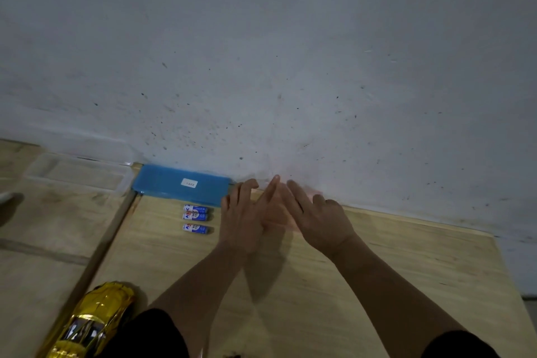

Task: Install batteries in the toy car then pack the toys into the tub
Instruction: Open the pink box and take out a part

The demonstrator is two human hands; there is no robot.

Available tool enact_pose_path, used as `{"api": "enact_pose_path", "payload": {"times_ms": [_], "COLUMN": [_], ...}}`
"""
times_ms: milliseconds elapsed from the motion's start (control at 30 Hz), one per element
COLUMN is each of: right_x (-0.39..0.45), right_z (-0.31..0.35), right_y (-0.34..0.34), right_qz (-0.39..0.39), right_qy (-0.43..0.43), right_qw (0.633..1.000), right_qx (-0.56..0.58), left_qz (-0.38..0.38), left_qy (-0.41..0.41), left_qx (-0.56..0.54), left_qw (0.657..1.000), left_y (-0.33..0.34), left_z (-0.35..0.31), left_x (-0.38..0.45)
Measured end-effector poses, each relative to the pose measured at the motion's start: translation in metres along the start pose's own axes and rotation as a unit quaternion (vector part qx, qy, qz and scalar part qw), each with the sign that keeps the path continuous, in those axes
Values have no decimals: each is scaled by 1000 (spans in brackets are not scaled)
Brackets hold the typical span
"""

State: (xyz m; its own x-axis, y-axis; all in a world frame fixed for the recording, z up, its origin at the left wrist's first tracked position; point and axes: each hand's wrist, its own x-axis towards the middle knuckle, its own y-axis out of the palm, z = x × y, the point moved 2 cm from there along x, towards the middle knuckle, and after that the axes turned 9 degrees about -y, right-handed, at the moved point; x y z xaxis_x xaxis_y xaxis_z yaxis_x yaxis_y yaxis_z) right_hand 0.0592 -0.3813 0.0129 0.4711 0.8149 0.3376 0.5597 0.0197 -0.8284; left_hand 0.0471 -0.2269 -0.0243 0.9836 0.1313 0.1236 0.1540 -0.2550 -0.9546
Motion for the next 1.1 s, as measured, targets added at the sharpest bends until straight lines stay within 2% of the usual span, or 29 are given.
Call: {"api": "enact_pose_path", "payload": {"times_ms": [167, 467, 633, 767, 867, 933, 1033, 1100], "right_x": [-9, 8, 7, 1, -8, -12, -18, -23], "right_z": [10, 19, 14, 23, 28, 23, 15, 18], "right_y": [16, 54, 57, 52, 30, 16, 9, 9], "right_qz": [-16, 38, 50, 60, 12, -10, 21, 44], "right_qy": [-21, -48, -33, 39, 115, 178, 255, 258], "right_qw": [1000, 988, 990, 985, 983, 976, 961, 958], "right_qx": [15, 145, 131, 159, 142, 123, 106, 113], "left_qz": [79, 55, 59, 19, 48, 37, 40, 15], "left_qy": [26, 37, 26, 25, 13, 0, -6, -10], "left_qx": [60, 33, 24, 31, 34, 27, 52, 42], "left_qw": [995, 997, 998, 999, 998, 999, 998, 999], "left_y": [-6, -9, -6, -3, -6, -8, -6, -5], "left_z": [-2, -1, 0, 1, -2, -4, -4, -4], "left_x": [8, 11, 11, 9, 6, 5, -2, -5]}}
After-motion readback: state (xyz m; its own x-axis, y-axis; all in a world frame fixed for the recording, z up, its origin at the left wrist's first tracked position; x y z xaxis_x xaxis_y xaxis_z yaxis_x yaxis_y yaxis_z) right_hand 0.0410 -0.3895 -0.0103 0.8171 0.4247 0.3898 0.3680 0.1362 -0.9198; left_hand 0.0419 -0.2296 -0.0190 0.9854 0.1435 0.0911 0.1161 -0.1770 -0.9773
